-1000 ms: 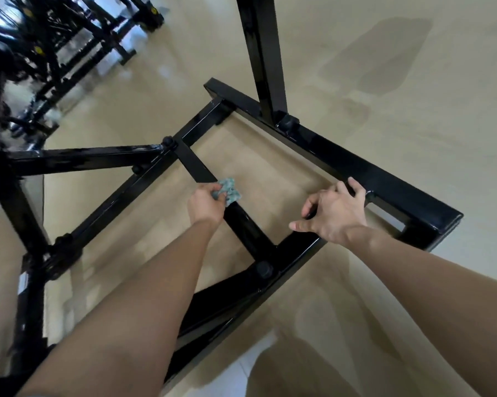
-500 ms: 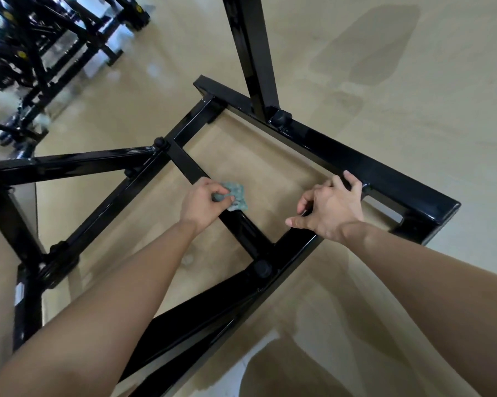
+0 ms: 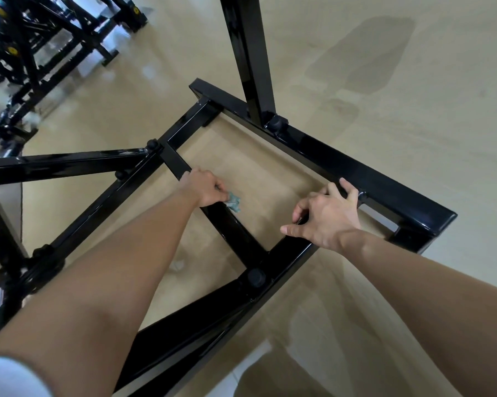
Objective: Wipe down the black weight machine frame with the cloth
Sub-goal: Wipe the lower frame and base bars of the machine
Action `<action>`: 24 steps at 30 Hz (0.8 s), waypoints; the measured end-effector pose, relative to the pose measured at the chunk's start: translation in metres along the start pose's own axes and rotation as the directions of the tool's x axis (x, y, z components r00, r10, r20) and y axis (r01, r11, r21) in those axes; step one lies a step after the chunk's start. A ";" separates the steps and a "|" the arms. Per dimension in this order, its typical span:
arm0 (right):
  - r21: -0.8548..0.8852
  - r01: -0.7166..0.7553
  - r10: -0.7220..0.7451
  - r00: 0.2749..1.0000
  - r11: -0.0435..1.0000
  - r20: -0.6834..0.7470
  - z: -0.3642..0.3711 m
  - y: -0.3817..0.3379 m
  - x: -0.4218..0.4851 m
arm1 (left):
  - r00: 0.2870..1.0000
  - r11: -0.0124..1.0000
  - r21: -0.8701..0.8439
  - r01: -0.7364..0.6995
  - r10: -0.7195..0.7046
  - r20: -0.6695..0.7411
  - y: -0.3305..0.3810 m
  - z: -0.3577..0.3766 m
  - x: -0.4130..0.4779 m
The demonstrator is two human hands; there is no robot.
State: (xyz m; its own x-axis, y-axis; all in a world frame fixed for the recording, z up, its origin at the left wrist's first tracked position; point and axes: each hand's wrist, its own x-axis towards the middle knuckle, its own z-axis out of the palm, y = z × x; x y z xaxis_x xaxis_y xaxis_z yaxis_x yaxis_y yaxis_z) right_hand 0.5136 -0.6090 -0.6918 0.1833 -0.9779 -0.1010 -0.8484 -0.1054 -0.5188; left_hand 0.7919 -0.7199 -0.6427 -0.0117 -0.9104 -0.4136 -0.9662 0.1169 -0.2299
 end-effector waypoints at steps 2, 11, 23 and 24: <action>0.003 0.001 -0.001 1.000 1.000 0.002 0.000 0.000 0.001 | 1.000 1.000 -0.018 -0.013 0.013 0.013 0.002 -0.001 0.000; 0.005 0.001 -0.001 1.000 1.000 0.010 -0.001 0.000 0.000 | 0.933 0.940 -0.326 -0.102 0.204 0.296 0.016 -0.016 -0.019; 0.001 0.008 -0.008 1.000 1.000 0.003 0.000 0.001 0.001 | 0.925 0.967 0.034 -0.254 0.232 0.300 -0.018 -0.007 -0.023; 0.005 0.007 -0.007 1.000 1.000 0.001 0.000 0.001 0.001 | 0.929 0.967 0.045 -0.251 0.228 0.291 -0.020 -0.006 -0.022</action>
State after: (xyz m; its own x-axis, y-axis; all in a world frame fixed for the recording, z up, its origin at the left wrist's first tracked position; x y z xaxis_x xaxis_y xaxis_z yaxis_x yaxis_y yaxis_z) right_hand 0.5129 -0.6103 -0.6925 0.1900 -0.9769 -0.0984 -0.8447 -0.1115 -0.5235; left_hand 0.8104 -0.7047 -0.6241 -0.1557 -0.7038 -0.6932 -0.9197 0.3592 -0.1582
